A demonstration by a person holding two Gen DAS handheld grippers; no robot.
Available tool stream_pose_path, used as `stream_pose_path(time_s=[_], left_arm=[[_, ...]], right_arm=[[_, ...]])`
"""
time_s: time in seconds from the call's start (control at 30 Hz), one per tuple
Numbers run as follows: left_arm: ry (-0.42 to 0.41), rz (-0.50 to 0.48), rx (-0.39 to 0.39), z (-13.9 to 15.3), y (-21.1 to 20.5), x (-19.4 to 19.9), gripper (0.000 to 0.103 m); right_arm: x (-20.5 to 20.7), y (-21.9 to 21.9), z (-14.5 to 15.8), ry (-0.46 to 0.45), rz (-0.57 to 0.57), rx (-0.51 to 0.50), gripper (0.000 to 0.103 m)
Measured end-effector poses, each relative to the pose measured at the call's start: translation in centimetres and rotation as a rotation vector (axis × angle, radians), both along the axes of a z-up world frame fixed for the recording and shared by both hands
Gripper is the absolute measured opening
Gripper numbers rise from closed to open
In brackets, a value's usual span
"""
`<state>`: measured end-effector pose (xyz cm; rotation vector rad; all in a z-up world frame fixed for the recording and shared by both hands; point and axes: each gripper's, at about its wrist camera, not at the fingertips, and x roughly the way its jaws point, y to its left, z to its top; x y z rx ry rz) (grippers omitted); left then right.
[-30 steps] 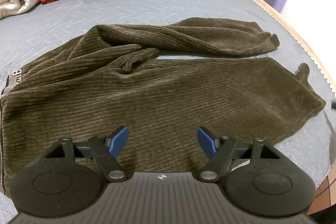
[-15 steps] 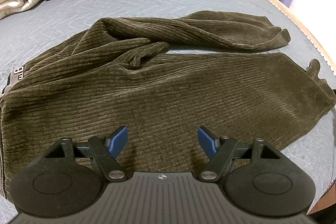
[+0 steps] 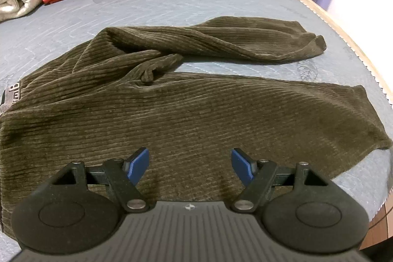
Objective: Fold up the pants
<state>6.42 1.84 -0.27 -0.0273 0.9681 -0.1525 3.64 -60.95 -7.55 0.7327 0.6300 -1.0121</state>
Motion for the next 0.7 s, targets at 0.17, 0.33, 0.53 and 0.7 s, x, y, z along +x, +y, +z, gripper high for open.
stream_pose_path(time_s=[0.17, 0.33, 0.53, 0.7], left_arm=[[0.001, 0.018, 0.001, 0.1, 0.4, 0.0, 0.079], [0.013, 0.019, 0.016, -0.4, 0.4, 0.2, 0.079], [0.025, 0.046, 0.030, -1.1, 2.0, 0.3, 0.079], [0.041, 0.085, 0.041, -1.6, 3.9, 0.5, 0.079]], right_arm=[[3.4, 1.1, 2.3, -0.280, 0.327, -0.044, 0.045], [9.7, 4.3, 0.2, -0.275, 0.608, 0.022, 0.044], [15.8, 6.0, -3.5, -0.156, 0.589, 0.067, 0.057], [18.7, 8.7, -3.8, 0.010, 0.556, -0.098, 0.054]])
